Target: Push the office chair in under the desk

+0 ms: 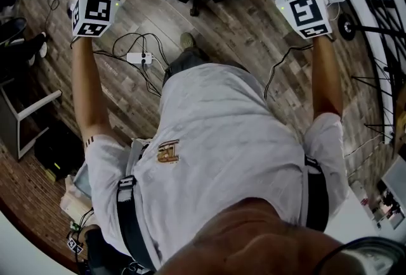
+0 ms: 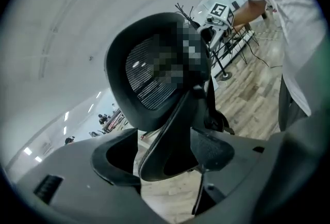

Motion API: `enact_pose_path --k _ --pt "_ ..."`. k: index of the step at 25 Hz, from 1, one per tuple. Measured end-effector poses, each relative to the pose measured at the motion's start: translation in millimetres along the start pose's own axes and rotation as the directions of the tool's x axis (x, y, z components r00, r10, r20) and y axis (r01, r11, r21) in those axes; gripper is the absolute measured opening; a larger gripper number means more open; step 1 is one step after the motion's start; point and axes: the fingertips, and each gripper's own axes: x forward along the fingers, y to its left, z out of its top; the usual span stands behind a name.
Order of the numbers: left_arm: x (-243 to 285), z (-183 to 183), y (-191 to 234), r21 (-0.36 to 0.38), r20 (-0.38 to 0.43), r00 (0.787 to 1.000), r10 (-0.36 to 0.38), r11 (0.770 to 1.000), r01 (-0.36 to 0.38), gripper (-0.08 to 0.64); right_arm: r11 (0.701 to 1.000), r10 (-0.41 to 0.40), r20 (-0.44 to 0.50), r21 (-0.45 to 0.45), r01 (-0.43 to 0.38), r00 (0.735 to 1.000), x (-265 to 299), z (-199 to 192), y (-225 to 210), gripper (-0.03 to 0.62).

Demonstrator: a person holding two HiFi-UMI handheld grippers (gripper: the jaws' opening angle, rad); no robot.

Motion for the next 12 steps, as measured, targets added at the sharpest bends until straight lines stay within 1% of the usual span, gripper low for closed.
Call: enact_pose_path --k 3,5,8,12 --pt "14.6 -16.7 8.6 0.041 -0.042 0.999 -0.034 0.999 0.036 0.319 0.996 0.006 -0.102 -0.088 -0.015 0.995 13.1 -17.1 -8.3 0.239" --pt "26.8 -27.4 13.4 0.059 -0.062 0.996 -0.063 0.996 0.067 0.319 0.992 0.016 -0.163 -0.124 -0.036 0.987 25.7 -29.1 -13.0 0.239" --pt "46.5 -41.1 18.7 0.082 -0.078 0.992 -0.097 0.991 0.104 0.319 0.988 0.033 -0.222 -0.141 -0.066 0.974 45.0 -45.8 -19.8 0.239" --pt "57.1 -50.4 21.5 0.114 -0.086 0.988 -0.129 0.984 0.139 0.319 0.985 0.089 -0.263 -0.118 -0.123 0.961 56.3 -54.2 -19.8 0.239"
